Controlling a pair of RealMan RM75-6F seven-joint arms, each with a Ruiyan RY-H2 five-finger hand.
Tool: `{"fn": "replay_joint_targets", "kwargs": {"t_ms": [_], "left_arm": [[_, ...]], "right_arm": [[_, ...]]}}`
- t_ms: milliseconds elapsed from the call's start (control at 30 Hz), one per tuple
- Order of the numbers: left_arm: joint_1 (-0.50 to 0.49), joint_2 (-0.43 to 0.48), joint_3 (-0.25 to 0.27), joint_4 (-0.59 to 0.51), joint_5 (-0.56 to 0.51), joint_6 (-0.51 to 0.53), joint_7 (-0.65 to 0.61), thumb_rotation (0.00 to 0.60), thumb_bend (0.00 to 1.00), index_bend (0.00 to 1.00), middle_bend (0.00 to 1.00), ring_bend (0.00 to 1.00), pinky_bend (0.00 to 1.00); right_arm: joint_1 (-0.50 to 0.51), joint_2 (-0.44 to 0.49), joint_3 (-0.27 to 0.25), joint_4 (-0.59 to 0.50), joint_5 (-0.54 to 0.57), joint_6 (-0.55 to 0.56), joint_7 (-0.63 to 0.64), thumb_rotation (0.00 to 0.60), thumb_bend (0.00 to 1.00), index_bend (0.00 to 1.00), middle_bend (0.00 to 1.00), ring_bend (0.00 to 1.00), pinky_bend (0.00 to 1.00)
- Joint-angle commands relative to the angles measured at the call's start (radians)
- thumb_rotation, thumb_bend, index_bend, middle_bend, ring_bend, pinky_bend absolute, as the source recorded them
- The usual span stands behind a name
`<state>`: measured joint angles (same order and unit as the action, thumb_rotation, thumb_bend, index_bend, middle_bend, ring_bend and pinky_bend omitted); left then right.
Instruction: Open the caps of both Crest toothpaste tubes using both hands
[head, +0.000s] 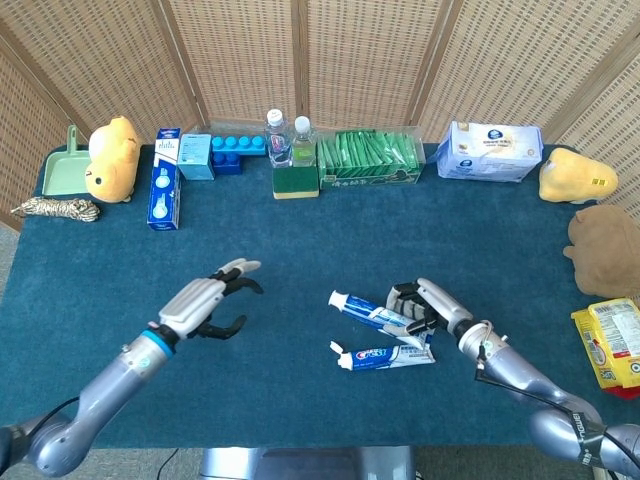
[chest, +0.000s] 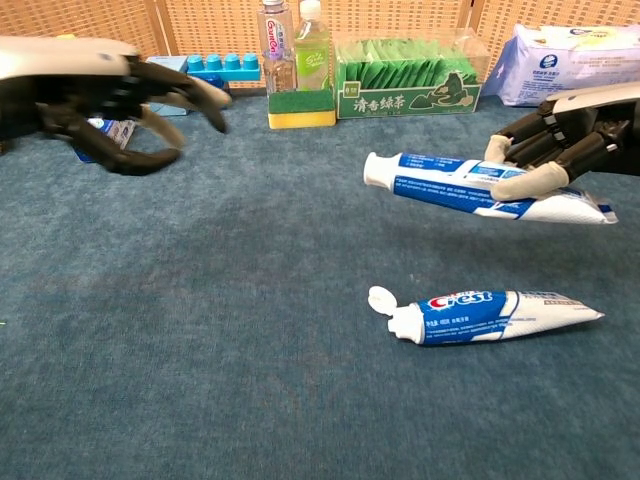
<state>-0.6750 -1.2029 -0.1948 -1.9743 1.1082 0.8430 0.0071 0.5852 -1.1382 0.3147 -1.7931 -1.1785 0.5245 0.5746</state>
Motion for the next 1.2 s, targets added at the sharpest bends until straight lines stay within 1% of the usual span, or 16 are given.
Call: {"fn": "replay_joint_targets", "kwargs": {"t_ms": [33,233,367,667,900,1100,1200], "left_arm": [[-0.062,-0.054,-0.013,0.035,-0.064,-0.040,0.046,0.600,0.42,0.26,0.05,0.00,0.18],[-0.122,-0.110,-0.026,0.067,-0.144,-0.055,0.074,0.600,0.41,0.26,0.04,0.00,0.17],[-0.149,-0.133,-0.031,0.078,-0.170,-0.055,0.086,0.600,0.40,0.26,0.04,0.00,0.17],[-0.203,-0.176,-0.029,0.096,-0.219,-0.058,0.112,0.600,0.40,0.28,0.04,0.00,0.16],[-0.223,-0.188,-0.024,0.098,-0.235,-0.051,0.118,0.600,0.40,0.30,0.05,0.00,0.16],[-0.235,-0.194,-0.016,0.104,-0.238,-0.048,0.125,0.600,0.40,0.30,0.05,0.00,0.16],[-0.240,-0.196,-0.014,0.105,-0.238,-0.048,0.124,0.600,0.42,0.31,0.05,0.00,0.16]], "right_arm": [[-0.007,0.001,0.000,-0.015,-0.034,0.002,0.035,0.600,0.46,0.89,0.70,0.65,0.76],[0.006,-0.007,-0.007,-0.029,-0.061,0.000,0.066,0.600,0.47,0.89,0.70,0.65,0.76],[0.018,-0.013,-0.012,-0.033,-0.063,0.002,0.070,0.600,0.47,0.89,0.70,0.65,0.76],[0.049,-0.034,-0.021,-0.033,-0.023,0.009,0.066,0.600,0.47,0.89,0.70,0.65,0.76],[0.070,-0.038,-0.024,-0.035,0.019,0.000,0.061,0.600,0.47,0.89,0.70,0.65,0.76],[0.074,-0.037,-0.025,-0.037,0.023,-0.014,0.082,0.600,0.47,0.89,0.70,0.65,0.76],[0.074,-0.033,-0.026,-0.036,0.013,-0.023,0.095,0.600,0.47,0.89,0.70,0.65,0.76]]}}
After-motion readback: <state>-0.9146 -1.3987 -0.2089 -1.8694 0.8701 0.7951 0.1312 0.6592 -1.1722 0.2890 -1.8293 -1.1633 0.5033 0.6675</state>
